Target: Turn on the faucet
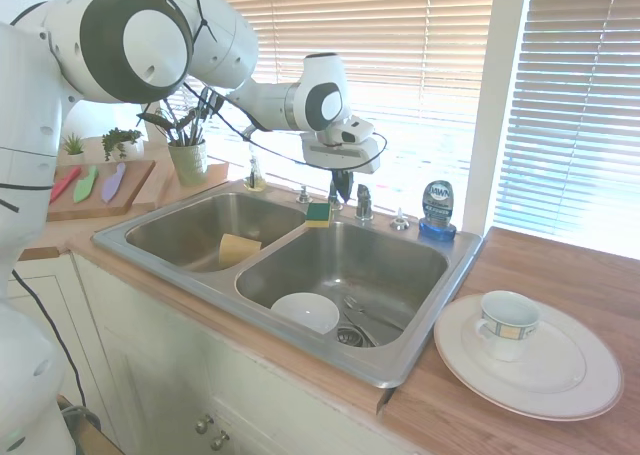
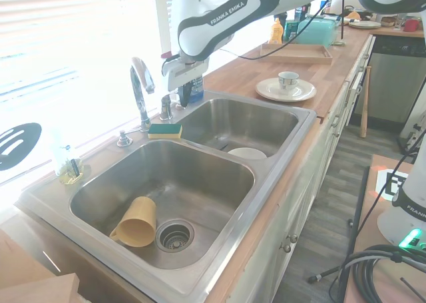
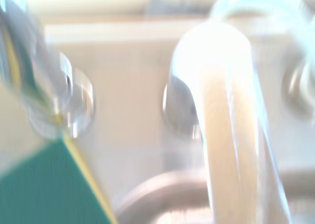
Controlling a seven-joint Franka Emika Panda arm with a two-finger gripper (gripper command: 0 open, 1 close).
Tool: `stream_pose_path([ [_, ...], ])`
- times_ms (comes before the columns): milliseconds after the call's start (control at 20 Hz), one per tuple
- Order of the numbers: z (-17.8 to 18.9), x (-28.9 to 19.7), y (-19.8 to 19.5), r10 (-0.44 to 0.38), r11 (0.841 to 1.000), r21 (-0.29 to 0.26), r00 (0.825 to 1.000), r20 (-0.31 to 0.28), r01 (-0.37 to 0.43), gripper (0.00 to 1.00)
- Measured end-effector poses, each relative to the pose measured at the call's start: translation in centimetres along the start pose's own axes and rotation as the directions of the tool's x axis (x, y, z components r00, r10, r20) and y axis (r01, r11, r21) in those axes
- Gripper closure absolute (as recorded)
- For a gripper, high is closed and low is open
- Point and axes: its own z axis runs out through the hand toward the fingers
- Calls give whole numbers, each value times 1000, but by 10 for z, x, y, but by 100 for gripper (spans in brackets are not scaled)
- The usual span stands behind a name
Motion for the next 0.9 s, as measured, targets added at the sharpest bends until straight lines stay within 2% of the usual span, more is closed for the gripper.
stream_pose_path([
  [100,-3,1,-4,3,999,44,999,-43,-1,100],
  [250,-7,2,-5,10,997,80,996,-90,-2,100],
  [500,-17,0,-4,27,992,126,992,-127,-10,100],
  [900,-32,-5,-3,36,989,145,985,-169,-11,100],
])
